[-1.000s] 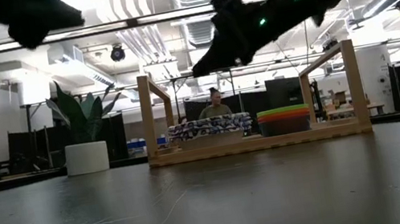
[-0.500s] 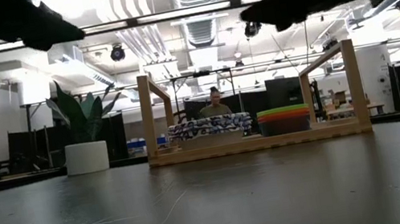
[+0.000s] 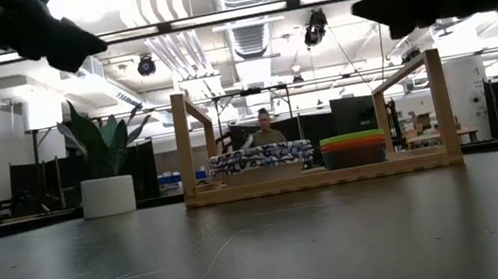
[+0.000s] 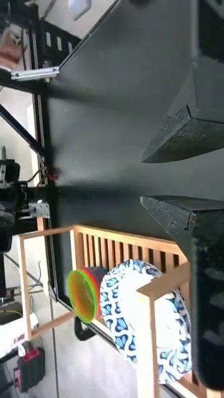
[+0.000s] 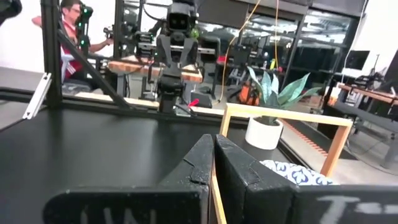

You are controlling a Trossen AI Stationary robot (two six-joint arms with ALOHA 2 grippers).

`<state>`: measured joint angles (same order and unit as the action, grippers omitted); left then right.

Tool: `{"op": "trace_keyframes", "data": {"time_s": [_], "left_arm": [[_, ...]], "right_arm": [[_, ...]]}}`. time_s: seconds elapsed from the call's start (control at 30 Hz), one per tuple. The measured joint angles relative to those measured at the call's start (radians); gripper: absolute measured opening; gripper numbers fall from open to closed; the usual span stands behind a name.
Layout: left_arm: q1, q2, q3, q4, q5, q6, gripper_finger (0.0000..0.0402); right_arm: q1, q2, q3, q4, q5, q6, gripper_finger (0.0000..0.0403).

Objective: Place and stack bowls onto a shelf
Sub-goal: Return to Home Position

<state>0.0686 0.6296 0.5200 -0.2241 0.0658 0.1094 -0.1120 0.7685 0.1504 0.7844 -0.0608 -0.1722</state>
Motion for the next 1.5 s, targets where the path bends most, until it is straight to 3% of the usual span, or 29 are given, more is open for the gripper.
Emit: {"op": "trace_keyframes", "data": {"time_s": [0.13,0.33,0.83,1.3,1.5], "left_arm": [[0.082,-0.06,-0.045,-0.001,0.079,0.013,0.0076],[0.133,-0.139,-0.15,0.136,0.134,-0.006,0.0076],[0.139,-0.292,-0.354,0.235,0.138,-0.093,0.0076],[0.139,-0.363,-0.366,0.237,0.137,-0.112,0.0076],[0.139,-0.363,-0.366,0.236,0.136,-0.112,0.0076]], "right_arm": [[0.0,-0.076,-0.056,0.007,0.0,0.019,0.0009],[0.0,-0.197,-0.129,0.006,0.0,0.045,0.0009],[0.0,-0.422,-0.138,-0.212,0.008,0.049,0.0009],[0.0,-0.673,-0.138,-0.433,0.01,0.016,0.0009],[0.0,-0.768,-0.111,-0.619,0.018,0.014,0.0009]]}}
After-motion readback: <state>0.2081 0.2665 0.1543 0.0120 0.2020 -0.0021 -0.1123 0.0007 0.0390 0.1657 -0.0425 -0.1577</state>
